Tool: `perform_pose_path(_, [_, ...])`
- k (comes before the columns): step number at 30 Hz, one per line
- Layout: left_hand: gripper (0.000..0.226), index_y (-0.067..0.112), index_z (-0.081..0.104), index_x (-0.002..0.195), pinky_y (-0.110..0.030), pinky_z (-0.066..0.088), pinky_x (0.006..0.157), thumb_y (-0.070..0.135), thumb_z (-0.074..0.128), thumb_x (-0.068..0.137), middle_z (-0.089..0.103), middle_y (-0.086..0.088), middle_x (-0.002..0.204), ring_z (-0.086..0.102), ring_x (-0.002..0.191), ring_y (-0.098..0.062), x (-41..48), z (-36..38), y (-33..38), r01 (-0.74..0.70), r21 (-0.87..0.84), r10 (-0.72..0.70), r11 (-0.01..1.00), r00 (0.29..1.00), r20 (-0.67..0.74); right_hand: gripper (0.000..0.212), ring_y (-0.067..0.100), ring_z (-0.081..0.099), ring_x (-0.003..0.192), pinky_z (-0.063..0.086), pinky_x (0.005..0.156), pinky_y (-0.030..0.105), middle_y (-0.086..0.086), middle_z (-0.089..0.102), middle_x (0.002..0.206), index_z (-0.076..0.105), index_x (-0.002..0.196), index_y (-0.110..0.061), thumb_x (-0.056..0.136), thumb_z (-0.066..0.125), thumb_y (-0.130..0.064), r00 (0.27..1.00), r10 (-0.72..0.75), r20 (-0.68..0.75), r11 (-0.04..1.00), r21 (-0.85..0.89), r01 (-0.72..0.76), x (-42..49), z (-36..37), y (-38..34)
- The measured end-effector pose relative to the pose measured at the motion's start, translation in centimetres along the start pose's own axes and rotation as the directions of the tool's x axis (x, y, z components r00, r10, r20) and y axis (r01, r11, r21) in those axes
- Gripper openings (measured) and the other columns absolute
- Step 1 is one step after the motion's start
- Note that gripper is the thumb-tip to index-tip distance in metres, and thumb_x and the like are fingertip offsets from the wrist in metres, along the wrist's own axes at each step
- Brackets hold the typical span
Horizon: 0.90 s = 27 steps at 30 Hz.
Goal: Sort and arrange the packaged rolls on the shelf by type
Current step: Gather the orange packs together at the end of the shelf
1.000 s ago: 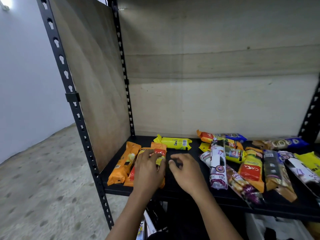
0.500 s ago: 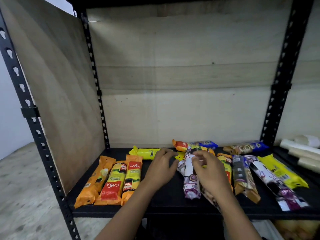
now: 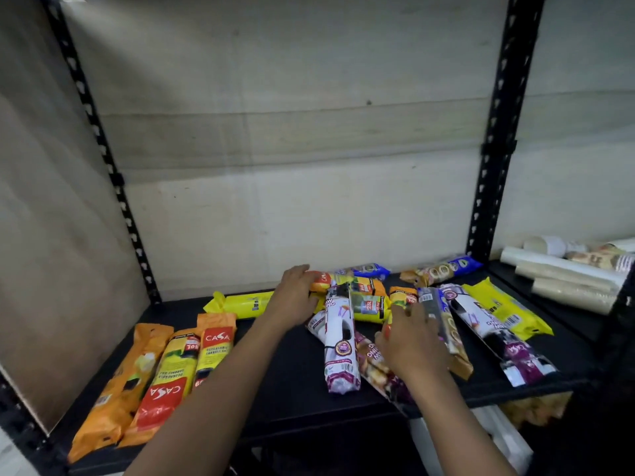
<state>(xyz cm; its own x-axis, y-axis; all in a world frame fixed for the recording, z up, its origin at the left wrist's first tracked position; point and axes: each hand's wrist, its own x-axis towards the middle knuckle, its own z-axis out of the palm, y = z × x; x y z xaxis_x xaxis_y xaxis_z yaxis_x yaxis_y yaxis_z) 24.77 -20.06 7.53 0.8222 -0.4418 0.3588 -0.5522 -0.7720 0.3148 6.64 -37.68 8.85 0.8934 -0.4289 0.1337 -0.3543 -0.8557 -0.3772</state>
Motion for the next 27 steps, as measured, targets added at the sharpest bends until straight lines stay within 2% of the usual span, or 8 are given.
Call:
perform_pose_path(4, [0.065,0.025,0.040,0.150,-0.044,0.023,0.120,0.023,0.064,0.089,0.028,-0.004,0.161,0.016,0.150,-0.030,2.2,0.5,-0.6,-0.043,0.057,0.038,0.997,0.995,0.088,0.044,0.034,0.038,0.132,0.049,0.088,0.045,0.011,0.037,0.143,0.049,0.131,-0.017,0.095,0.056,-0.041,0.999,0.031,0.016,0.998,-0.050,-0.031,1.0,1.1,0.3])
perform_pose_path(7, [0.060,0.028,0.042,0.149,-0.049,0.028,0.118,0.026,0.061,0.092,0.034,-0.003,0.159,0.017,0.151,-0.029,3.4,1.0,-0.5,-0.087,0.098,0.071,0.991,0.985,0.154,0.047,0.034,0.043,0.127,0.049,0.088,0.044,0.013,0.044,0.138,0.051,0.129,-0.015,0.093,0.058,-0.045,0.998,0.051,0.021,0.997,-0.051,-0.050,1.8,1.6,0.5])
perform_pose_path(9, [0.055,0.032,0.045,0.147,-0.050,0.034,0.113,0.027,0.059,0.093,0.042,-0.003,0.154,0.022,0.149,-0.029,4.0,1.2,-0.4,-0.121,0.176,0.090,0.977,0.981,0.174,0.055,0.035,0.048,0.123,0.048,0.089,0.043,0.015,0.047,0.136,0.050,0.130,-0.014,0.092,0.057,-0.052,0.999,0.047,0.025,0.999,-0.024,-0.046,2.3,1.7,0.6])
perform_pose_path(11, [0.053,0.035,0.046,0.145,-0.045,0.039,0.107,0.029,0.057,0.094,0.049,-0.005,0.147,0.036,0.141,-0.029,4.3,1.3,-0.2,-0.134,0.243,0.093,0.961,0.980,0.175,0.060,0.036,0.051,0.121,0.049,0.089,0.044,0.016,0.046,0.136,0.047,0.133,-0.014,0.091,0.058,-0.055,0.998,0.053,0.044,0.999,-0.013,-0.052,2.7,1.8,0.7])
perform_pose_path(13, [0.052,0.035,0.043,0.147,-0.042,0.038,0.105,0.032,0.054,0.096,0.052,-0.005,0.139,0.047,0.128,-0.029,4.3,1.3,-0.1,-0.115,0.265,0.077,0.957,0.985,0.152,0.059,0.037,0.050,0.122,0.049,0.089,0.044,0.017,0.039,0.141,0.044,0.134,-0.015,0.090,0.063,-0.049,0.996,0.067,0.065,0.998,-0.013,-0.066,3.1,1.8,0.6])
perform_pose_path(17, [0.055,0.032,0.043,0.148,-0.041,0.039,0.102,0.037,0.057,0.095,0.050,-0.008,0.131,0.049,0.118,-0.029,4.0,1.3,-0.2,-0.097,0.268,0.073,0.958,0.992,0.099,0.057,0.040,0.034,0.136,0.047,0.095,0.046,0.018,0.022,0.150,0.041,0.135,-0.015,0.087,0.067,-0.033,0.995,0.075,0.063,0.996,0.042,-0.077,3.5,1.8,0.8])
perform_pose_path(22, [0.055,0.017,0.050,0.145,-0.040,0.046,0.096,0.027,0.065,0.093,0.053,-0.013,0.126,0.049,0.114,-0.031,2.8,1.3,-0.4,-0.119,0.205,0.125,0.971,0.992,-0.015,0.053,0.032,0.044,0.128,0.050,0.098,0.043,0.017,0.035,0.142,0.046,0.132,-0.012,0.087,0.066,-0.033,0.996,0.074,-0.043,0.984,0.166,-0.066,3.1,1.8,1.6])
perform_pose_path(27, [0.048,0.009,0.062,0.132,-0.042,0.051,0.090,0.026,0.073,0.088,0.055,-0.012,0.116,0.050,0.109,-0.031,0.8,-0.2,-0.9,-0.040,0.126,0.066,0.991,0.976,-0.207,0.038,0.023,0.051,0.106,0.047,0.083,0.033,0.010,0.045,0.128,0.055,0.123,-0.013,0.092,0.066,-0.032,0.990,0.052,-0.130,0.963,0.271,-0.015,2.4,0.2,2.1])
